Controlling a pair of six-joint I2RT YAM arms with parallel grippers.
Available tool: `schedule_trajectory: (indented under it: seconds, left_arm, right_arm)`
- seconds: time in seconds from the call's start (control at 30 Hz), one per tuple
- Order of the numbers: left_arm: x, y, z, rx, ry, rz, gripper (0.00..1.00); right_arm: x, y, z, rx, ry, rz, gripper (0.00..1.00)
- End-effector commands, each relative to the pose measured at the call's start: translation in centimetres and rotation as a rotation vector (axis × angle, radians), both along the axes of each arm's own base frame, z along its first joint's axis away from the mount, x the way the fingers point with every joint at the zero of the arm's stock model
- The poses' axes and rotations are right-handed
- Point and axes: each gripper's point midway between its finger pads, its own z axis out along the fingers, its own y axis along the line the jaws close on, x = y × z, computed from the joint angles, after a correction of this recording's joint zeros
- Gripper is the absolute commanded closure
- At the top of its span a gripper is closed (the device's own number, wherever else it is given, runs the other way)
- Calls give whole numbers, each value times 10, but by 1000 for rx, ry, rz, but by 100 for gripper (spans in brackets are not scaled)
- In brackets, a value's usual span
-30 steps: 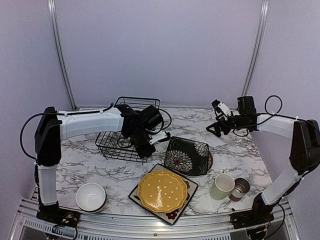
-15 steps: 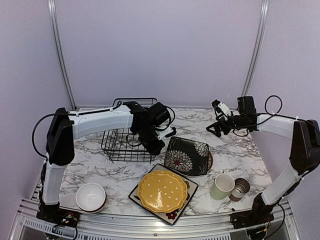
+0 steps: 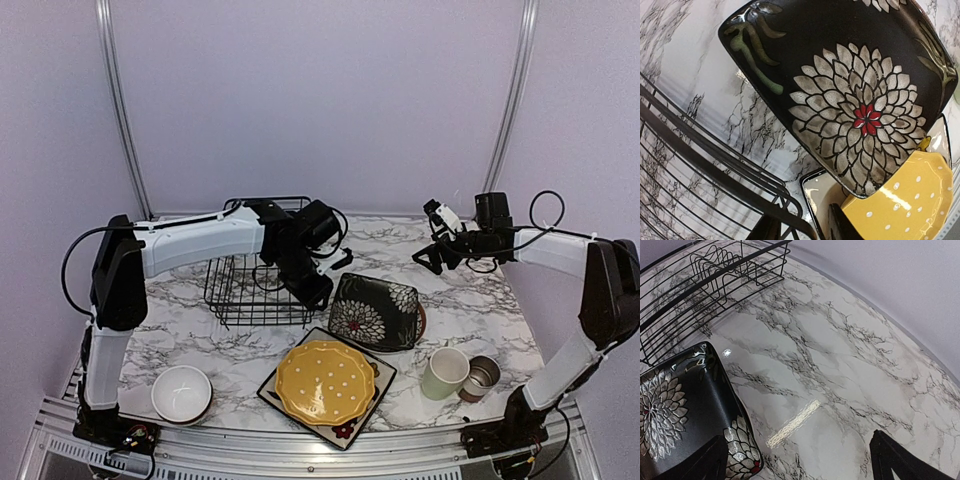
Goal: Load the mixed dishes into the dish rack
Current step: Move the dish rack to the center of the board, then move the plate to the center of the board.
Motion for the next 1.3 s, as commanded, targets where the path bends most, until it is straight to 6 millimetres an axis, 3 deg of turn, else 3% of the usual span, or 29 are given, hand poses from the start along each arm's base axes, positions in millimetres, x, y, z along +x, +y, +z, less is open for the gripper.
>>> schedule_trajectory:
  seconds: [0.0,0.13,0.23,0.37,0.4,0.53,0.63,0.77,0.93,1.07,1.17,1.27]
  left_arm:
    - [7,-2,59,-90,-100,21,60]
    - [16,10,90,-92,-213,70,52]
    - [9,13,107,-140,-274,69,50]
    - [5,6,129,-259,-319,118,50]
    - [7,3,133,-294,-318,145,50]
    - [15,-25,149,-444,-274,212,48]
    - [31,-41,147,-439,-226,275,49]
    - [44,-52,128,-415,-166,333,51]
    - [43,-69,95,-427,-60,335,52]
    - [42,-76,81,-419,-42,317,53]
    - [34,-74,84,-411,-55,265,54]
    - [8,-76,105,-410,-120,114,53]
  right_arm:
    - [2,7,9,16,-10,19,4]
    - [3,4,12,1,-21,13,4]
    - [1,3,18,-18,-44,24,3]
    - [0,3,24,-9,-2,8,3]
    - [1,4,27,-7,16,9,8]
    - [2,8,40,21,59,16,16]
    - [-7,11,35,43,138,30,22]
    - [-25,12,26,37,248,57,27]
    - [-41,7,13,1,260,58,26]
    - [-50,8,-4,-14,297,95,26]
    - [-59,14,-19,-35,329,150,27]
    - [-65,23,-35,-95,337,185,27]
